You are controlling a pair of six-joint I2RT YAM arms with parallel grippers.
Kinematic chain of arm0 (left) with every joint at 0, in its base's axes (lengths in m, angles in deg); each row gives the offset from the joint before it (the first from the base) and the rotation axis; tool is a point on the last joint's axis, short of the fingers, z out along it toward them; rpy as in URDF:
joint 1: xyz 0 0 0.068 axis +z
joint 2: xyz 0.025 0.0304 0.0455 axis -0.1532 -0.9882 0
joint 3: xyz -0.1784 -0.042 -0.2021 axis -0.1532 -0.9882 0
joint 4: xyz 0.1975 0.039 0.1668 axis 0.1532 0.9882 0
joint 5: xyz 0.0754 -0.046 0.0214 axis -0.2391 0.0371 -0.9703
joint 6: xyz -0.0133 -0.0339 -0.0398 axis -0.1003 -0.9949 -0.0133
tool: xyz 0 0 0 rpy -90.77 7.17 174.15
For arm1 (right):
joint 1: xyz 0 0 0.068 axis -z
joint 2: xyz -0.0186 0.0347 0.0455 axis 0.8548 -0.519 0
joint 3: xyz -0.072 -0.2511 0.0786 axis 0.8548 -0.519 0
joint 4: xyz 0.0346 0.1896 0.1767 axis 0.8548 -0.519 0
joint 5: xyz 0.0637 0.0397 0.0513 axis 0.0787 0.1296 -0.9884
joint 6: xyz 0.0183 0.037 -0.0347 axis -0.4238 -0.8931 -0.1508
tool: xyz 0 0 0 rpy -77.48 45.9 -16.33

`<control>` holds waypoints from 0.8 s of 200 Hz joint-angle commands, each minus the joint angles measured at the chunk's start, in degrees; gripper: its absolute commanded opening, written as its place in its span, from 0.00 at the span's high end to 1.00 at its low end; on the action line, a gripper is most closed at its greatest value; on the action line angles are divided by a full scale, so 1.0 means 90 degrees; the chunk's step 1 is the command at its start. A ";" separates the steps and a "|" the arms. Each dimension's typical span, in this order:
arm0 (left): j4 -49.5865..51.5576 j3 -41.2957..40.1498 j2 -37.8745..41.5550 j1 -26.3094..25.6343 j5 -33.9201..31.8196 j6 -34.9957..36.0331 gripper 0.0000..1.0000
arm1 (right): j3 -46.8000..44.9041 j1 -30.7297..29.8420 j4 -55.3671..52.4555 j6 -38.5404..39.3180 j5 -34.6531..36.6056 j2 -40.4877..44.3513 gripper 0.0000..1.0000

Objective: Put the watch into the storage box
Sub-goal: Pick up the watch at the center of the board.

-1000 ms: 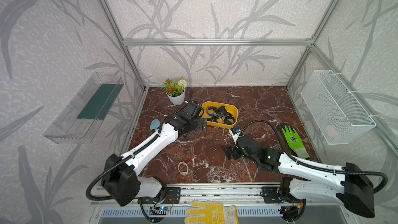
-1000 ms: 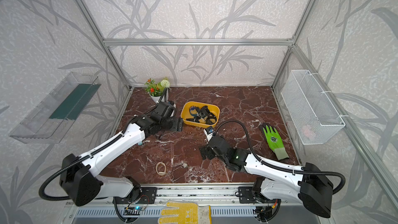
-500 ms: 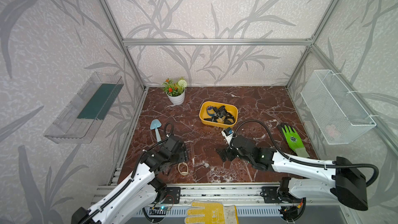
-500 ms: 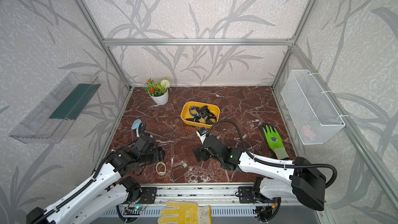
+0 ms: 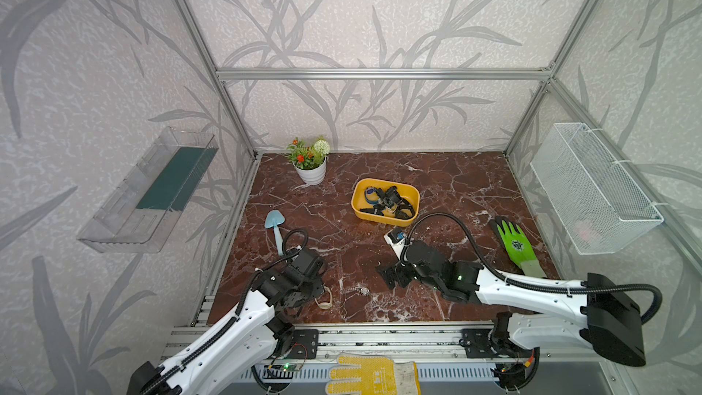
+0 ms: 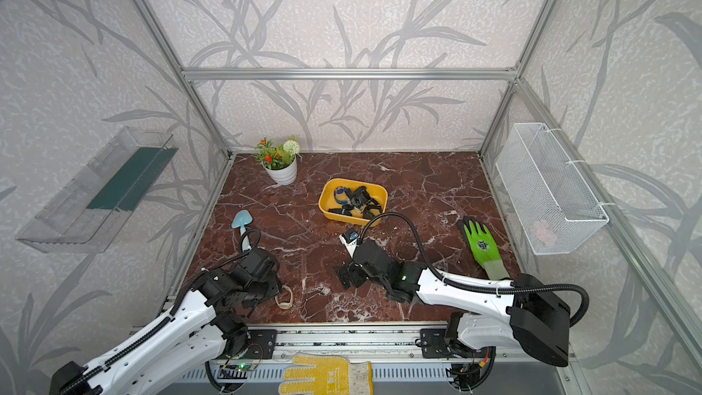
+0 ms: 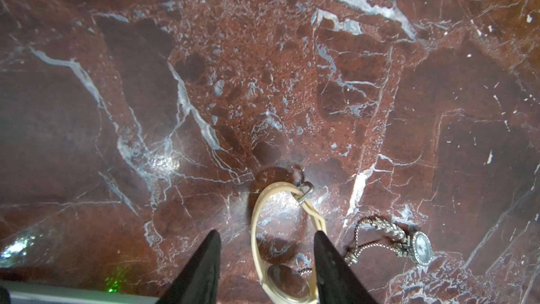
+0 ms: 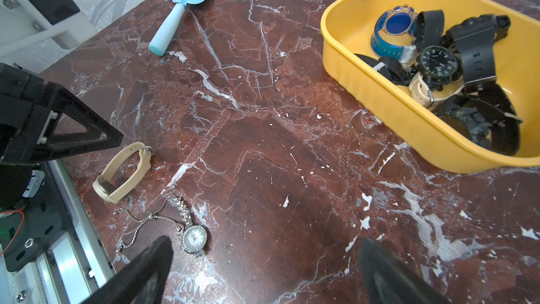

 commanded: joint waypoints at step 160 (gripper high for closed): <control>-0.1345 -0.0614 -0.1130 -0.0042 0.0516 -0.0008 0.72 | 0.0256 -0.0272 0.0339 0.0275 -0.0468 -0.0358 0.01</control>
